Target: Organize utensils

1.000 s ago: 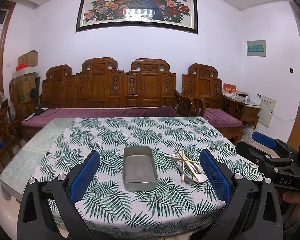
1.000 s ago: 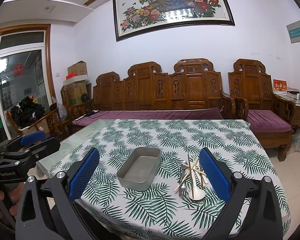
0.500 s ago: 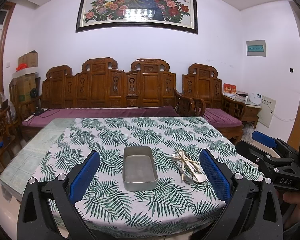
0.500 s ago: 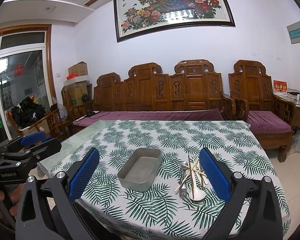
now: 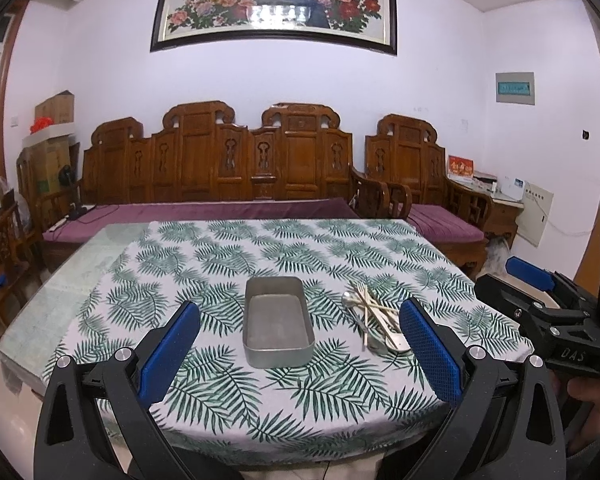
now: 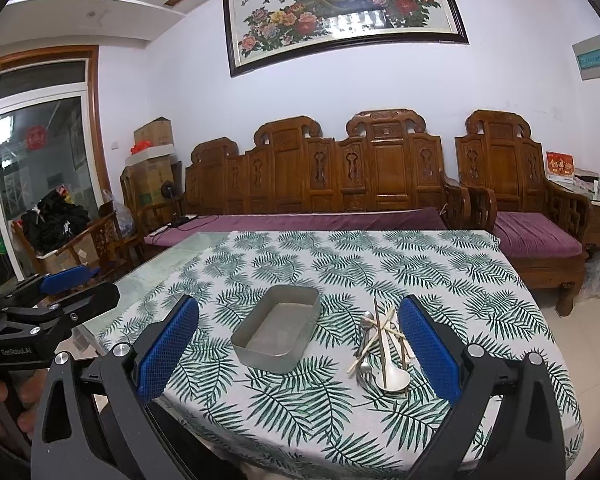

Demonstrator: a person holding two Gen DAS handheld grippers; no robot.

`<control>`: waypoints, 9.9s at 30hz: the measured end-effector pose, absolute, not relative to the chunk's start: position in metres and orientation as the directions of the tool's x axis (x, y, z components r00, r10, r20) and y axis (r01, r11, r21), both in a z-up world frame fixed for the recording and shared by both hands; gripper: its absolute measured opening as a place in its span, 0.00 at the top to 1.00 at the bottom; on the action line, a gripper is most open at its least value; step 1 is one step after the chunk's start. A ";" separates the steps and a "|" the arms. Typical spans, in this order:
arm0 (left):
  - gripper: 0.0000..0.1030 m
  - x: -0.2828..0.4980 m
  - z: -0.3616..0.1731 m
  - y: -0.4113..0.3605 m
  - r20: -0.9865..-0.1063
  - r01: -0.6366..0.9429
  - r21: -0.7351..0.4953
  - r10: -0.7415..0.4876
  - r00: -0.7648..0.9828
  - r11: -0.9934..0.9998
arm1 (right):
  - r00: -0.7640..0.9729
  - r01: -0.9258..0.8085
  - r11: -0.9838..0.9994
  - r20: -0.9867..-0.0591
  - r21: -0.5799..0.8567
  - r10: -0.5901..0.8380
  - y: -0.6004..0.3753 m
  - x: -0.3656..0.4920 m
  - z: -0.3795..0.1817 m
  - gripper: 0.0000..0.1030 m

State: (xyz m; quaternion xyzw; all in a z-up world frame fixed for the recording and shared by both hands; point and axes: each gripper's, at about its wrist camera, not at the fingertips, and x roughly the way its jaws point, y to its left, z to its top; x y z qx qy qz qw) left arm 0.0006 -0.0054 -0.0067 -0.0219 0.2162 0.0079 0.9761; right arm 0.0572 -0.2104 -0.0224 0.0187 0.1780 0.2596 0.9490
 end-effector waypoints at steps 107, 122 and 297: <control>0.29 0.241 -0.160 -0.073 -0.764 0.159 -0.052 -0.142 0.630 0.986 | 0.513 -0.521 0.824 -0.690 0.222 0.511 -0.224 0.330 -0.211 0.95; 0.67 0.317 -0.211 -0.091 -0.846 0.105 -0.148 -0.180 0.501 0.983 | 0.521 -0.483 0.839 -0.687 0.252 0.507 -0.238 0.343 -0.215 0.94; 0.68 0.316 -0.228 -0.081 -0.883 0.268 0.026 -0.104 0.458 0.963 | 0.563 -0.450 0.876 -0.706 0.174 0.429 -0.235 0.344 -0.214 0.73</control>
